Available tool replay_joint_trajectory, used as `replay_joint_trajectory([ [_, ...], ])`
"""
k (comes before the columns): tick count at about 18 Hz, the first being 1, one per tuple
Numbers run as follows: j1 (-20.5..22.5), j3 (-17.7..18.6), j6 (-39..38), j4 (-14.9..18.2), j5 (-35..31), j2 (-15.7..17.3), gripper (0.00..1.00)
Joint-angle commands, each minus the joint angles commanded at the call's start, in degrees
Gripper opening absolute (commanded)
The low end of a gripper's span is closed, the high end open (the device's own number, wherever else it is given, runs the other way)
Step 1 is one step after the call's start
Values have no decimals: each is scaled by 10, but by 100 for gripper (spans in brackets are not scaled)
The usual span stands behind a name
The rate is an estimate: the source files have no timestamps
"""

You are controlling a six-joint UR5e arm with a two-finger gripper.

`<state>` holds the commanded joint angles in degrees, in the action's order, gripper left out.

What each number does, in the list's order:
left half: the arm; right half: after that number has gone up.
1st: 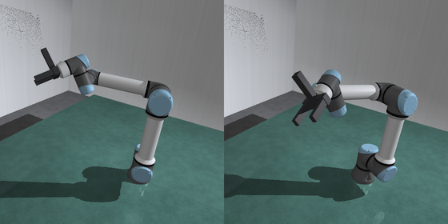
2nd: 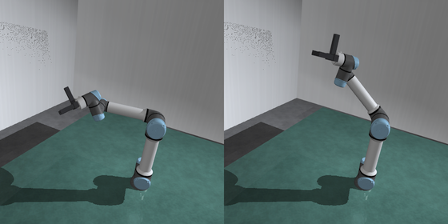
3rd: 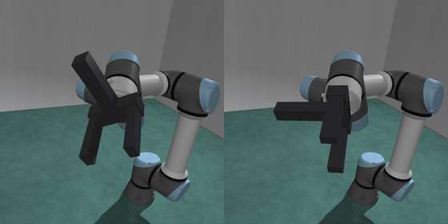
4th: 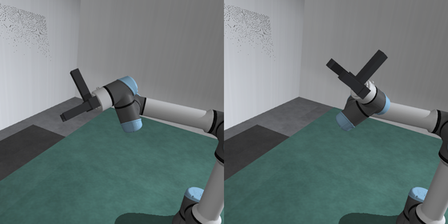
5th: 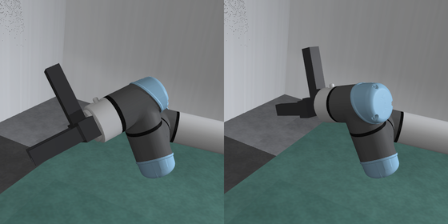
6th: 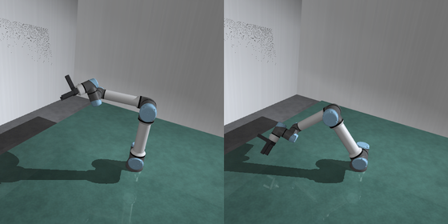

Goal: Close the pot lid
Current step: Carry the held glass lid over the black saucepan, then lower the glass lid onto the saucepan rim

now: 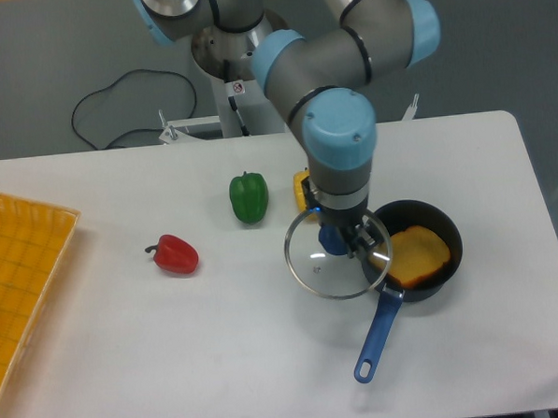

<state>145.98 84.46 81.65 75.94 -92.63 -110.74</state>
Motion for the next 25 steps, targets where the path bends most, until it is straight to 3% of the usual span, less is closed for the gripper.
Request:
replay_joint_trajectory([
  [9,52,-8,17,0,-13,-19,63],
  [25,88,-7,85,-26,20,-27,63],
])
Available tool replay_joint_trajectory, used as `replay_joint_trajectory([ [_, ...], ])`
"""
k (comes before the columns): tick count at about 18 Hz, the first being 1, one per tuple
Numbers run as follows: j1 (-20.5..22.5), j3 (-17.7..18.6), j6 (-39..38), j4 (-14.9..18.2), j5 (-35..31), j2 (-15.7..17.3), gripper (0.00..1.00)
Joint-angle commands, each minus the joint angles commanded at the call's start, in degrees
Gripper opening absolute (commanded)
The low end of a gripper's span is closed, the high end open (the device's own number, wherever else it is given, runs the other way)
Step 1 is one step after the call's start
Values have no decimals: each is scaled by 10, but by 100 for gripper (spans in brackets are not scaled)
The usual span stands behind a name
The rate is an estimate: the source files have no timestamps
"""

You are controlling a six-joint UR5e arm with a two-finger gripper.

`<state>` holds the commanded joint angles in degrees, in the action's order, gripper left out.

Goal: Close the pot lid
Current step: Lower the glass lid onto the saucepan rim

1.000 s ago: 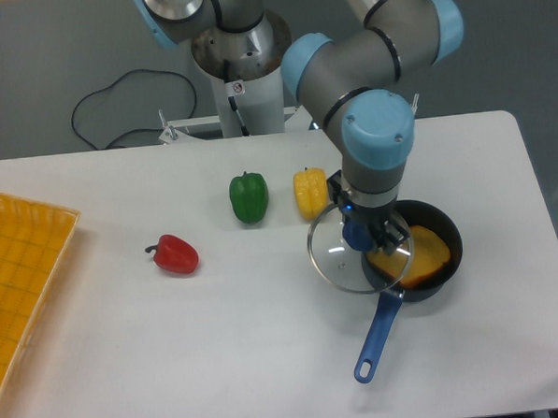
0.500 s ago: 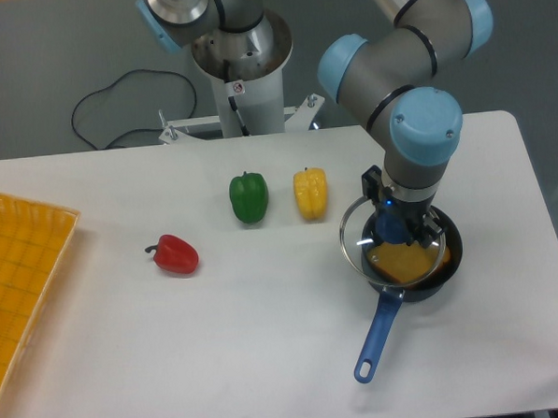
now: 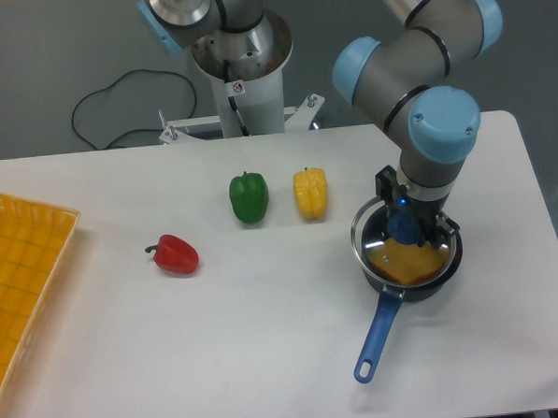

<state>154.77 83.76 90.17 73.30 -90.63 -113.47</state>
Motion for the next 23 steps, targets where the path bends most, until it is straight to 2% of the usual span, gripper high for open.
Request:
replay_joint_trajectory([
  [7,9,1,35,-24,27,1,63],
  [18,21,17,74,-28,26,4,63],
  [23,21,32,75,-59,26,4,63],
])
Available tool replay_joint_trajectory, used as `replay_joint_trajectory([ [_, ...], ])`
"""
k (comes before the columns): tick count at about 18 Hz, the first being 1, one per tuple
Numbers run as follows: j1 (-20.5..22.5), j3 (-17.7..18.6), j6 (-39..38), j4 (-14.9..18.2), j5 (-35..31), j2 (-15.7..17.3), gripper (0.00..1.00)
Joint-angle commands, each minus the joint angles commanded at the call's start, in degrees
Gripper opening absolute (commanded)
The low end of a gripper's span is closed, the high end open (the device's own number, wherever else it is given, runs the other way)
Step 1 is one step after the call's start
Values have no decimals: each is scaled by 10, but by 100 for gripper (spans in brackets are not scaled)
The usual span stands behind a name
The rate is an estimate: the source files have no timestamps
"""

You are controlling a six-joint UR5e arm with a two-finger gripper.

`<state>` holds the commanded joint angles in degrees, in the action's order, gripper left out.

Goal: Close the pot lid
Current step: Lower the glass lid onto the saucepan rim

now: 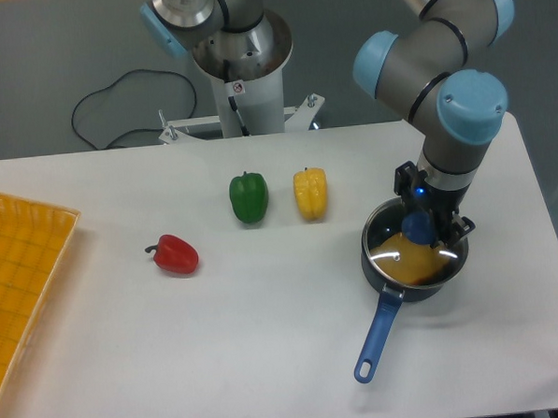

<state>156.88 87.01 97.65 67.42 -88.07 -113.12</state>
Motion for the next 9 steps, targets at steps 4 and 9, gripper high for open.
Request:
replay_joint_trajectory([
  [4,0,0,0,-1,-2,-1,63],
  [9,-1,0,7,-2,-4,-1,63],
])
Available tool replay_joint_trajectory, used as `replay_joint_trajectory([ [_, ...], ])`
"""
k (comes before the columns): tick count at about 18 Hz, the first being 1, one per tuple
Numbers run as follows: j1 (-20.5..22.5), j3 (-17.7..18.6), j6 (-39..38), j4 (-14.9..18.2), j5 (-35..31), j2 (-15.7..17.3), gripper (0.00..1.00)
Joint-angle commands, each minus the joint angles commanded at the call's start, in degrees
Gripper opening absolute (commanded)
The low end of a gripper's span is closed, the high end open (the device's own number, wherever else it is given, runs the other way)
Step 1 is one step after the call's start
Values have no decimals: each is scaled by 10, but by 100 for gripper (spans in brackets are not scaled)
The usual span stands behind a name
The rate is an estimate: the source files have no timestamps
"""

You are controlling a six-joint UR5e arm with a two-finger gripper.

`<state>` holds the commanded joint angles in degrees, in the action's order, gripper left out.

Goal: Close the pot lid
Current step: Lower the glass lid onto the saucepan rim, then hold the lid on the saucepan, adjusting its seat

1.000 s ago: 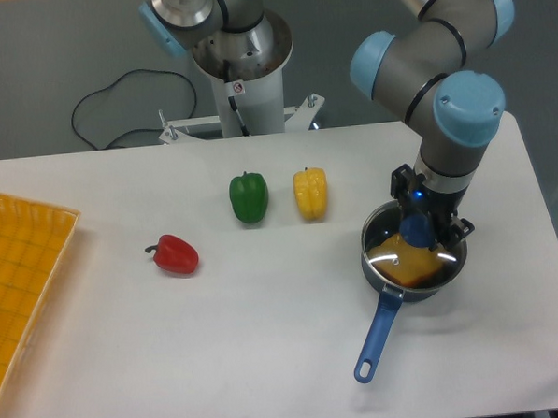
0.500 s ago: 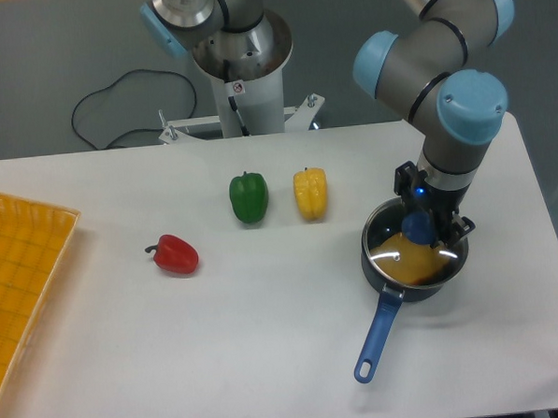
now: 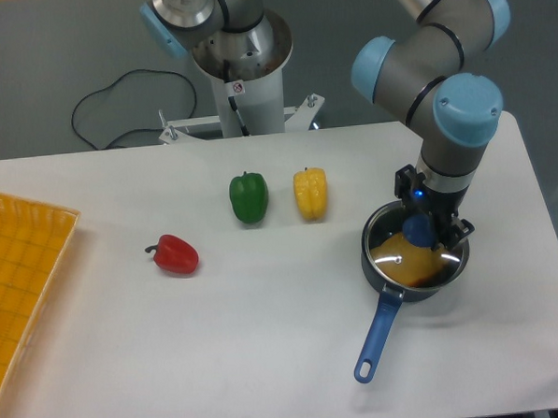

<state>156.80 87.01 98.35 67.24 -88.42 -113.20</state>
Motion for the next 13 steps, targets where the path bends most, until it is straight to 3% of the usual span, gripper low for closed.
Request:
replay_joint_trajectory([
  [13,-4,4,4,-1,-21,-1,63],
])
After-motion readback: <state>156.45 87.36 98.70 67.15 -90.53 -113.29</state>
